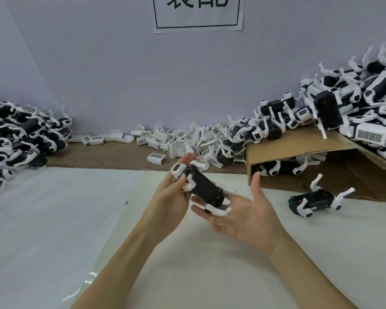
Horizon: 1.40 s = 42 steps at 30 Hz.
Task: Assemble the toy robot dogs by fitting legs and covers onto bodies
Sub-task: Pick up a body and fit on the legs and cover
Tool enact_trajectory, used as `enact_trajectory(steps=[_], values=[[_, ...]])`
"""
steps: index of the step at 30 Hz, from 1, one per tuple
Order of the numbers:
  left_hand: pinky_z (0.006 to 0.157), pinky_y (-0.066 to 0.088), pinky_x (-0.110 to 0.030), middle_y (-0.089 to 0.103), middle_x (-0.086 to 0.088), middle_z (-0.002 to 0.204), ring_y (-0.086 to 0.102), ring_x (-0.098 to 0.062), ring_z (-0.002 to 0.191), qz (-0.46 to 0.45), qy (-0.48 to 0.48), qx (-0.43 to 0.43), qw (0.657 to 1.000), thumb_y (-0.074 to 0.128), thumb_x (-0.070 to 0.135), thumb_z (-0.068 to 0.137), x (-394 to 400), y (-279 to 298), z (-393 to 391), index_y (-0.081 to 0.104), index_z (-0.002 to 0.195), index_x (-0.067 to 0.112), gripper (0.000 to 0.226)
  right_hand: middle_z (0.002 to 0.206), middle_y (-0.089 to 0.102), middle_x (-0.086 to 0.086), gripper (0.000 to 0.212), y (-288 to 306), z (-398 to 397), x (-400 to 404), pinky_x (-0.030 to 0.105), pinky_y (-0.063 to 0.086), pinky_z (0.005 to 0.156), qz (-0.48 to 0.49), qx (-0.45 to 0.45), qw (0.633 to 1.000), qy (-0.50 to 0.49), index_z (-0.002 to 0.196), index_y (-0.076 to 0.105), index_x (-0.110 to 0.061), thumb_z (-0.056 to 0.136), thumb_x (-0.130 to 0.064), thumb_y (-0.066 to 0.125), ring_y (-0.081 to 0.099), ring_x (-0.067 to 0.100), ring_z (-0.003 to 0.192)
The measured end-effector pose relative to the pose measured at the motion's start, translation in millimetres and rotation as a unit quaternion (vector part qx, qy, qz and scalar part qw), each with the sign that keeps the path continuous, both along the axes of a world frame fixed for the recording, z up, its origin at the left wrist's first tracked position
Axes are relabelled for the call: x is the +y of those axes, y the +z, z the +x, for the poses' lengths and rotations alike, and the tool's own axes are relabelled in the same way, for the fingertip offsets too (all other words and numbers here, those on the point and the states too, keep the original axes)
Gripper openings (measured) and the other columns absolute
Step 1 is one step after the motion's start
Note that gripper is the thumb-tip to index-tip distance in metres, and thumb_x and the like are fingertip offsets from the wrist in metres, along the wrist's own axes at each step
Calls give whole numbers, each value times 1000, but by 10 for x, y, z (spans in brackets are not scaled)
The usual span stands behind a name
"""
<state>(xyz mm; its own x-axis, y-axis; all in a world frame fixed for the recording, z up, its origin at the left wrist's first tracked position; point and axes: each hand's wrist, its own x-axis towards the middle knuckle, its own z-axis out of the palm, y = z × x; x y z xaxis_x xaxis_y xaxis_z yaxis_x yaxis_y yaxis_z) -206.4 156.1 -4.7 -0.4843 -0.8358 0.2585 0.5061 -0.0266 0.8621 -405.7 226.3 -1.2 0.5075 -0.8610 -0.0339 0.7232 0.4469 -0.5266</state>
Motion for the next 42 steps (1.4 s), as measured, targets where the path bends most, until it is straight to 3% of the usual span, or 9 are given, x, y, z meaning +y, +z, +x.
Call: enact_trajectory(steps=[4, 7, 11, 15, 22, 27, 34, 38, 42], values=[[122, 33, -46, 43, -10, 167, 40, -26, 155, 61, -89, 52, 993, 39, 30, 109, 60, 19, -47, 48, 159, 10, 54, 142, 57, 26, 70, -93, 109, -23, 33, 54, 71, 67, 26, 997, -26, 142, 62, -2, 102, -58, 49, 62, 39, 115], [124, 28, -49, 56, -8, 157, 45, -22, 152, 28, 1, -23, 999, 38, 46, 114, 92, -19, -111, 65, 144, 14, 52, 119, 64, 25, 57, -164, 220, -50, 29, 46, 61, 91, 65, 992, -64, 133, 68, 2, 101, -44, 55, 62, 29, 89], [102, 48, -29, 72, -3, 137, 65, -14, 131, -14, 101, -114, 988, 30, 37, 117, 38, -15, -71, 72, 134, 20, 48, 114, 64, 27, 54, -152, 158, -76, 35, 51, 75, 82, 112, 983, -117, 134, 65, 6, 100, -35, 59, 62, 29, 87], [91, 54, -32, 82, 0, 107, 73, -20, 107, 45, 151, -213, 964, 30, 69, 102, 20, 10, -84, 74, 121, 29, 62, 113, 69, 22, 48, -110, 193, -75, 34, 55, 81, 1, 181, 958, -224, 125, 70, -1, 86, -28, 72, 68, 27, 86], [103, 49, -35, 82, 2, 102, 77, -19, 99, -35, 145, -280, 948, 39, 82, 96, 13, 22, -5, 75, 121, 28, 69, 117, 73, -1, 52, -136, 128, -32, 22, 56, 89, -224, 423, 815, -327, 131, 61, -36, 84, -38, 81, 71, 21, 115], [58, 43, -22, 80, -2, 94, 67, -14, 70, -64, 226, -229, 945, 40, 78, 97, 79, -8, -46, 76, 98, 18, 71, 137, 49, -24, 74, -323, 198, -14, 14, 44, 104, -384, 624, 621, -277, 144, 40, -53, 84, -41, 82, 53, 0, 131], [81, 50, -41, 77, -23, 94, 69, -35, 92, -25, 247, -47, 968, 31, 73, 101, 61, -18, 21, 75, 76, 3, 87, 160, 27, 0, 100, -298, 311, -22, 26, 56, 100, -472, 686, 423, -358, 157, 37, -16, 76, -33, 93, 52, 13, 133], [74, 59, -31, 69, -24, 75, 67, -38, 80, 14, 243, 25, 970, 35, 71, 101, 72, -15, 38, 69, 63, 1, 87, 147, 48, 1, 84, -304, 417, 5, 29, 46, 108, -467, 689, 406, -377, 141, 55, -15, 74, -49, 91, 52, 17, 131], [72, 58, -30, 66, -23, 69, 65, -35, 76, 41, 240, 23, 970, 37, 73, 99, 44, 0, 65, 66, 57, 2, 87, 109, 64, -8, 62, -341, 440, 13, 27, 43, 92, -464, 678, 426, -380, 119, 62, -17, 73, -47, 92, 51, 8, 102]])
